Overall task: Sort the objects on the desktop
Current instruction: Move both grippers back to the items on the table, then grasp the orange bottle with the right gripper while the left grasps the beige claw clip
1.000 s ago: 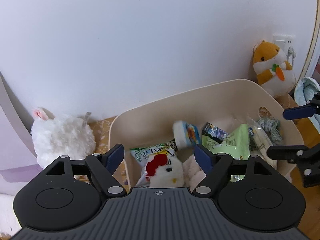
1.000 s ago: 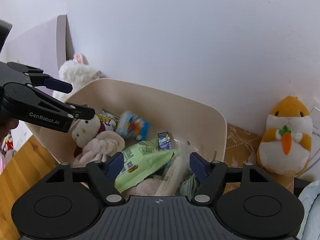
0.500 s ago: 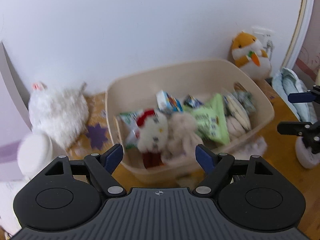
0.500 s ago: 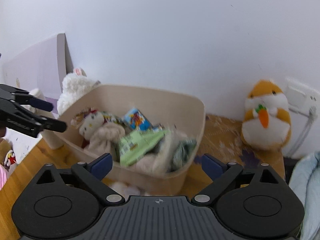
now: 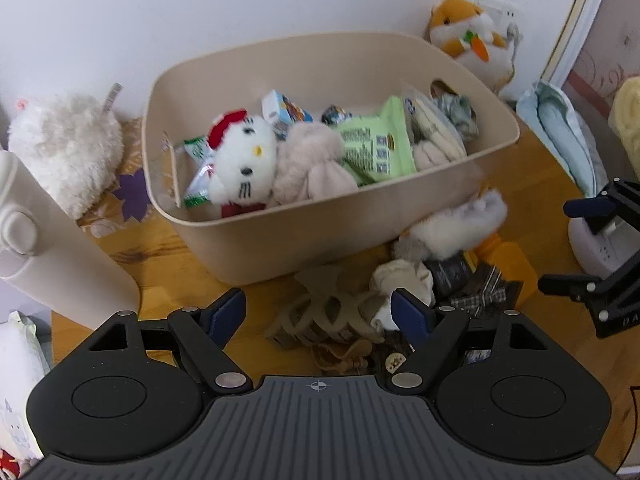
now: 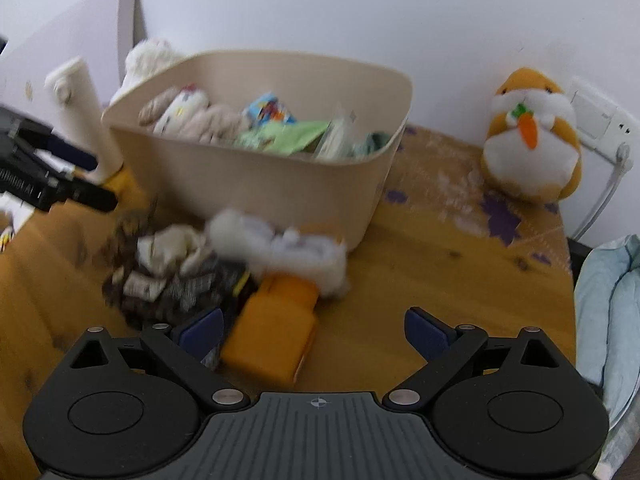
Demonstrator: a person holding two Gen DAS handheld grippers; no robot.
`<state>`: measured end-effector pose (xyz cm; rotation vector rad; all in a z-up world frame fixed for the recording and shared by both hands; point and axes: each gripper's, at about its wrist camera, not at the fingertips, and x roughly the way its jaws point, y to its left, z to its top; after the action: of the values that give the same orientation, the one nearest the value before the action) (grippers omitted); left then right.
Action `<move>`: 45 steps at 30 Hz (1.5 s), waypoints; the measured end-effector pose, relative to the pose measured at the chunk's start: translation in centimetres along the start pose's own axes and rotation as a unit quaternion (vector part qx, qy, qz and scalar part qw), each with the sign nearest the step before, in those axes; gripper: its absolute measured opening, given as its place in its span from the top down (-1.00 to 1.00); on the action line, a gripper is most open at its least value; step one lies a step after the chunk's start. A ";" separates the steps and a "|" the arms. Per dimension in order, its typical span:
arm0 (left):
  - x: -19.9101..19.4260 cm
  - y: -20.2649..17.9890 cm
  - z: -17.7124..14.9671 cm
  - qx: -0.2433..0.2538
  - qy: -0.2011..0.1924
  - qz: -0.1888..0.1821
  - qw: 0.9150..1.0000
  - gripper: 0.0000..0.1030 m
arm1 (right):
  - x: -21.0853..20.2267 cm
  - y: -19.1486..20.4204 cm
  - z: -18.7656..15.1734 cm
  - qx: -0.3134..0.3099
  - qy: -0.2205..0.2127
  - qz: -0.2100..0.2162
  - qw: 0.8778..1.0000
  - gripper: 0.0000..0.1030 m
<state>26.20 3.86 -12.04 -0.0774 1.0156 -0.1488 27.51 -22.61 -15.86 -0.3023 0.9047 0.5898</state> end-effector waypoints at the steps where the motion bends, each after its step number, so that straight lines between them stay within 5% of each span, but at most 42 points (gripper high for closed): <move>1: 0.3 0.0 0.0 0.002 0.005 0.000 1.000 -0.57 | 0.3 0.1 -0.3 -0.004 0.006 0.000 1.000 -0.92; 14: 5.0 1.4 -0.2 -0.027 0.066 -0.029 0.997 -0.57 | 2.7 1.4 -1.5 -0.002 0.049 0.002 0.999 -0.92; 28: 7.9 2.7 -0.3 -0.062 0.080 -0.048 0.994 -0.65 | 4.2 2.1 -1.0 -0.009 0.058 -0.002 0.998 -0.91; 38: 8.2 1.7 -0.4 -0.021 0.066 -0.024 0.997 -0.66 | 5.0 1.7 -0.9 0.014 0.051 -0.003 0.999 -0.90; 45: 8.1 1.2 -0.6 -0.018 0.062 -0.019 0.998 -0.55 | 5.7 0.6 -0.6 0.049 0.058 -0.001 0.997 -0.49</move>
<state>29.96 3.76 -19.35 -0.1222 1.1416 -0.1714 29.43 -20.40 -20.83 -0.2515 1.0407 0.5283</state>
